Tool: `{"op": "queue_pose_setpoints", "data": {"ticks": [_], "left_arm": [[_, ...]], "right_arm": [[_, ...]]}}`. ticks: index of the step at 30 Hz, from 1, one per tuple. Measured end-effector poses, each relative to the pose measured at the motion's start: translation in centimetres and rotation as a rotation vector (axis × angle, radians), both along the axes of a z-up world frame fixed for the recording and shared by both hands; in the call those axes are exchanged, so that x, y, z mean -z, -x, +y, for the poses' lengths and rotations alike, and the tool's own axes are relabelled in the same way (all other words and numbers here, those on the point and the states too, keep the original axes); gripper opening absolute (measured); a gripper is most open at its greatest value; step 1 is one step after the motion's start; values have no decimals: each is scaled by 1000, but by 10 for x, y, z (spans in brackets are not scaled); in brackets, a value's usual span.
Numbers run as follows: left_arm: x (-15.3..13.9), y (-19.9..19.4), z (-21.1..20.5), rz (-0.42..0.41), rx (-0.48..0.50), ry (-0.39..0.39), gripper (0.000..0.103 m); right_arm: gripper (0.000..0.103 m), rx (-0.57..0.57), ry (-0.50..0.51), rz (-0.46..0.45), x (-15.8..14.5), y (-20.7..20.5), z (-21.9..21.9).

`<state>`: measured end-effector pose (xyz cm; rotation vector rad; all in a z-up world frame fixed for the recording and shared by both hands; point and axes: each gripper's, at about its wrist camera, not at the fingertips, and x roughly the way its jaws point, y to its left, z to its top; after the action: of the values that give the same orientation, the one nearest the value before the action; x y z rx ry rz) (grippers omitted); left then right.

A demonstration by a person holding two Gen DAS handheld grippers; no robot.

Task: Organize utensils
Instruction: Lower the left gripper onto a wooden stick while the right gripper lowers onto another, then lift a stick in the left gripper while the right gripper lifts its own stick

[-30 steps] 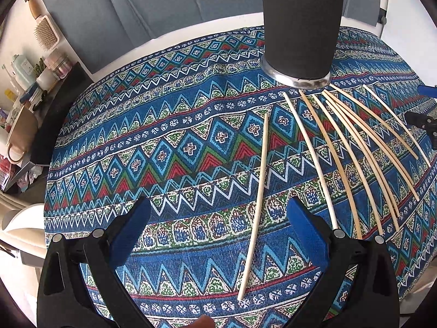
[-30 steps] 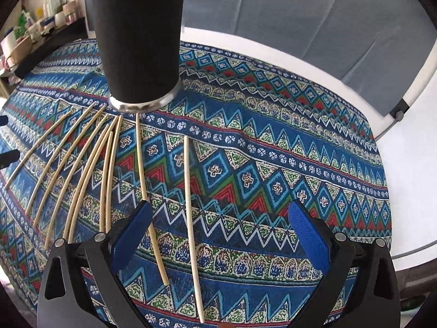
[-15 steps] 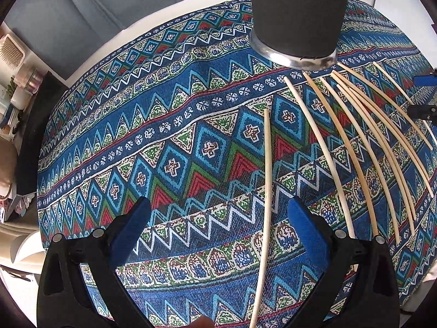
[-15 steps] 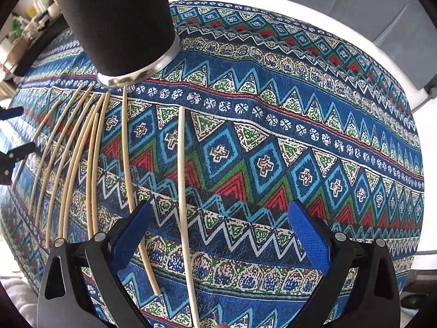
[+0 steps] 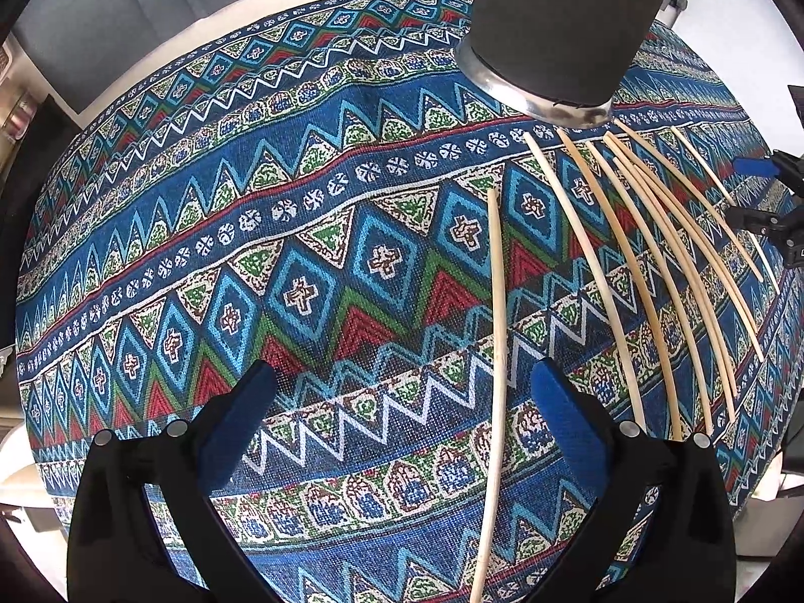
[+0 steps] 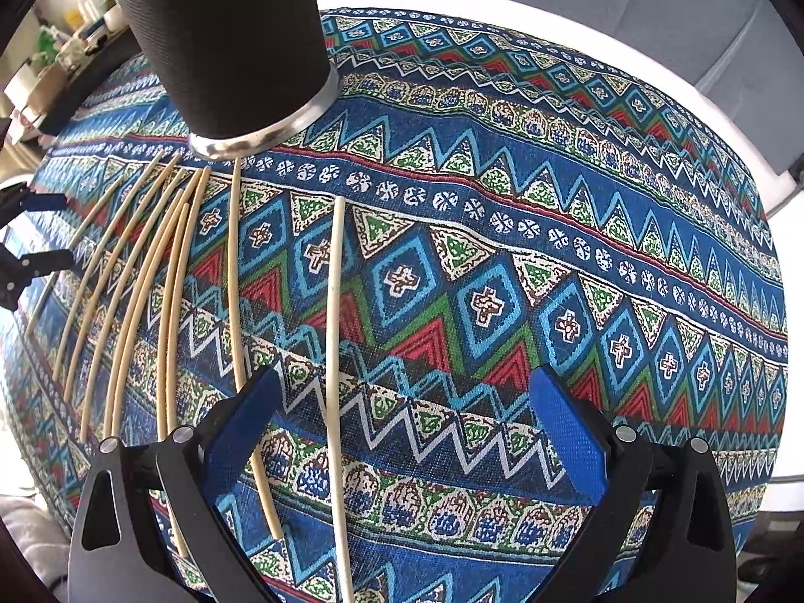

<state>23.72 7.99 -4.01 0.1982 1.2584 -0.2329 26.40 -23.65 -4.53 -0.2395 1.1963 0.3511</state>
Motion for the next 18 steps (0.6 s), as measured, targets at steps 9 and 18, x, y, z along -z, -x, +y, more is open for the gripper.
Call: {"op": "queue_pose_setpoints", "data": {"ticks": [9,18], "left_arm": [[-12,16,34,-9,-23,8,37],[-16,39,57,-5,-82,-39,5]], "right_arm": [[9,45,5,-42,-20,15,-39],[4,113,-2,-48,-26,29,-72]]}}
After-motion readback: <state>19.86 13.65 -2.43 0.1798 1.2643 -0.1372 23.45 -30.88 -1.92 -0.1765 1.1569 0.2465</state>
